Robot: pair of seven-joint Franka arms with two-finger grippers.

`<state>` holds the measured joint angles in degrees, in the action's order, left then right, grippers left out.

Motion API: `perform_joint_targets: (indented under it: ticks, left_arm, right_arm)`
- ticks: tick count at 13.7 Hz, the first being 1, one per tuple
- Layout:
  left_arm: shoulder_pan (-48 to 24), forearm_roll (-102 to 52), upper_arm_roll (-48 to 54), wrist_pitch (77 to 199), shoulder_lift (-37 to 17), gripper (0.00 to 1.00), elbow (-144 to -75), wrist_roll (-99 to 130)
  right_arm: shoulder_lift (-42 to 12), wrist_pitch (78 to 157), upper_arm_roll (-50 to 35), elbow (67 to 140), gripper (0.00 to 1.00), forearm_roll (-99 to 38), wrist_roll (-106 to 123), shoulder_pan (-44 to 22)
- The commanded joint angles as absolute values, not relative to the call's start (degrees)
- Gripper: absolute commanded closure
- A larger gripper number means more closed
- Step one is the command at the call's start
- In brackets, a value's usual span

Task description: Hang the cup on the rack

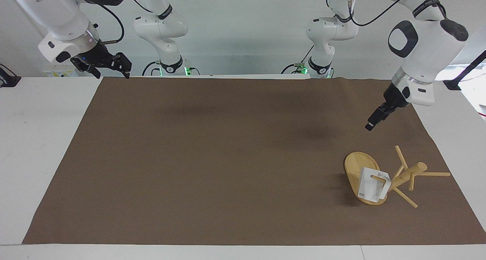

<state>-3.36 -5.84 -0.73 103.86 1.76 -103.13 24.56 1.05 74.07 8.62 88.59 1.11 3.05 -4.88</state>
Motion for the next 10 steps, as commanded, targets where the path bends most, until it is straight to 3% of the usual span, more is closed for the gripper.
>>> perform_joint_targets:
  ticks: [1, 4, 10]
  left_arm:
    - [-3.3, -1.5, -1.0, 90.8, 0.7, 0.00, -93.8, 15.5]
    - [-3.3, 0.7, -1.0, 82.5, 0.2, 0.00, -88.3, 3.9]
    - [-3.6, 3.3, -0.9, 81.1, 0.0, 0.01, -86.6, -6.8]
  right_arm:
    - [1.3, 73.5, 8.5, 88.9, 0.01, 0.3, 2.6, -4.5]
    - [1.3, 73.5, 8.5, 88.9, 0.01, 0.3, 2.6, -4.5]
    - [1.3, 73.5, 8.5, 88.9, 0.01, 0.3, 2.6, -4.5]
